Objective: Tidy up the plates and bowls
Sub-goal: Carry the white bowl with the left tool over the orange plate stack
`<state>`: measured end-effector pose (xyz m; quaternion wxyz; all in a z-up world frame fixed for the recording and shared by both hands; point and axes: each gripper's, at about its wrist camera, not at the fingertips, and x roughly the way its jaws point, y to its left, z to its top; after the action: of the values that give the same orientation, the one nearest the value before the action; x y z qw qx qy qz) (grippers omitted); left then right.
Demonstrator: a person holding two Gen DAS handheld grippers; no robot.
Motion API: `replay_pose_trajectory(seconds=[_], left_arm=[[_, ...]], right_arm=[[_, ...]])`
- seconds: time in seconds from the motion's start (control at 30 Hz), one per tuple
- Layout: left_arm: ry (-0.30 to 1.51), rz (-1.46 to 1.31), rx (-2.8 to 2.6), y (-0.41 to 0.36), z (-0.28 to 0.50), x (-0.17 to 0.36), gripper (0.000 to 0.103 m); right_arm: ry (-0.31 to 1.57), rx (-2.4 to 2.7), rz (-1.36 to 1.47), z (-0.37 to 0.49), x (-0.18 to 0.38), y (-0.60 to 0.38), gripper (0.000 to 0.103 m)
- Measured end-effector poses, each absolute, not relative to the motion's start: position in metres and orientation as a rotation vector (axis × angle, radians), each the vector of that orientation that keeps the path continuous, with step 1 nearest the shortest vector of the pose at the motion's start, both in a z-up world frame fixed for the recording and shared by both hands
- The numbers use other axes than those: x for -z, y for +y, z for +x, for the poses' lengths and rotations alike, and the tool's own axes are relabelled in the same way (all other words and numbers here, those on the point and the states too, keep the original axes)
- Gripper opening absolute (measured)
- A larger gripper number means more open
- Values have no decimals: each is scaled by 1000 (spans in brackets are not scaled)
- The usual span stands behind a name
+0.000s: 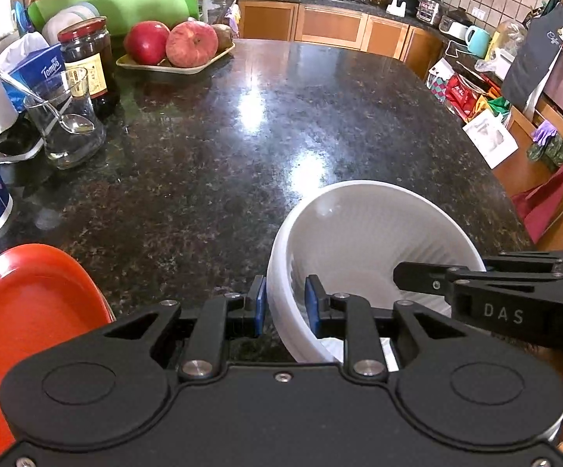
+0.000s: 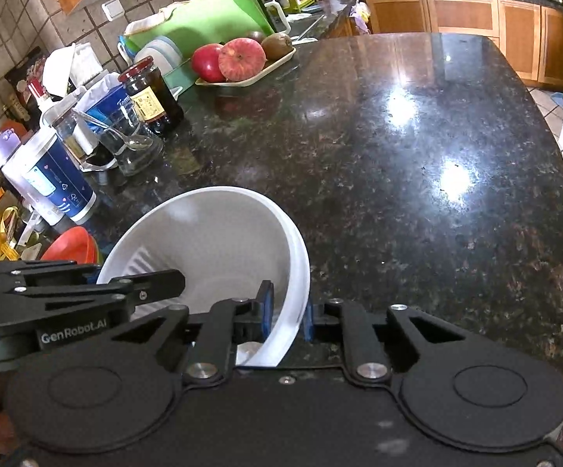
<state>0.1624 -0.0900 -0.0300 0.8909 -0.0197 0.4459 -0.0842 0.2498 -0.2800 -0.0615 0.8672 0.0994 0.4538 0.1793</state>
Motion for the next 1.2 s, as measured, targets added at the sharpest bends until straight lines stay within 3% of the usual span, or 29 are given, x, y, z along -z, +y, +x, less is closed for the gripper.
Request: replay_pose_trajectory(seconds=[0.47,1.2], left_arm=[[958,-108,166,-89,167,28,28],[872,-166,33,-60,111,-5,28]], right_arm=[[950,-388,198,246,57,-285,17],[864,-537,138,206,18,-253,17]])
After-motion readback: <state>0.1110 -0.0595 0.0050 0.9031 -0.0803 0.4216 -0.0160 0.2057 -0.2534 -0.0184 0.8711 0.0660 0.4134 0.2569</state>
